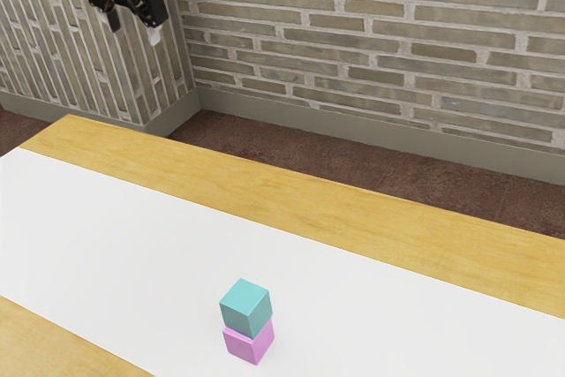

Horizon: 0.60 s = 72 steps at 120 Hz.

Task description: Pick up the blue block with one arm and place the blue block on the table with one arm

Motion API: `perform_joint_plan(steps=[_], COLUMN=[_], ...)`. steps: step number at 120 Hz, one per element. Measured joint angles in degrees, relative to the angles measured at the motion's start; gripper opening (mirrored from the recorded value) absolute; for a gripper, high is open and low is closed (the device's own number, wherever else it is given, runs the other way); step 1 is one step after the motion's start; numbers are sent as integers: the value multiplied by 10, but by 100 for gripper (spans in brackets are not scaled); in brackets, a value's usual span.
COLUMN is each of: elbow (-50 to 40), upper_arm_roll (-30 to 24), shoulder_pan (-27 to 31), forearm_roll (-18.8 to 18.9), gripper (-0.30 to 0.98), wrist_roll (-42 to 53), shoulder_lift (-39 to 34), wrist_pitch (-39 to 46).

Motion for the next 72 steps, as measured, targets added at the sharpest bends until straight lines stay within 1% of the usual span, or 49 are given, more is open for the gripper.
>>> perform_joint_plan(steps=[18, 23, 30, 35, 45, 53, 61, 72], elbow=[-11, -28, -122, -200, -321, -408, -455, -497], upper_arm_roll=[2, 2, -7, -16, -32, -63, -91, -103], shoulder_pan=[0, 0, 2, 6, 9, 8, -12, -26], forearm_roll=[-2, -4, -9, -21, -52, -68, -77, -84], gripper=[69, 69, 69, 69, 69, 69, 69, 68], wrist_roll=[1, 1, 0, 0, -7, -24, -48, -81], shoulder_lift=[2, -3, -54, -91, -135, -173, -189, -194], wrist_pitch=[-2, -2, 20, 46, 98, 144, 186, 230])
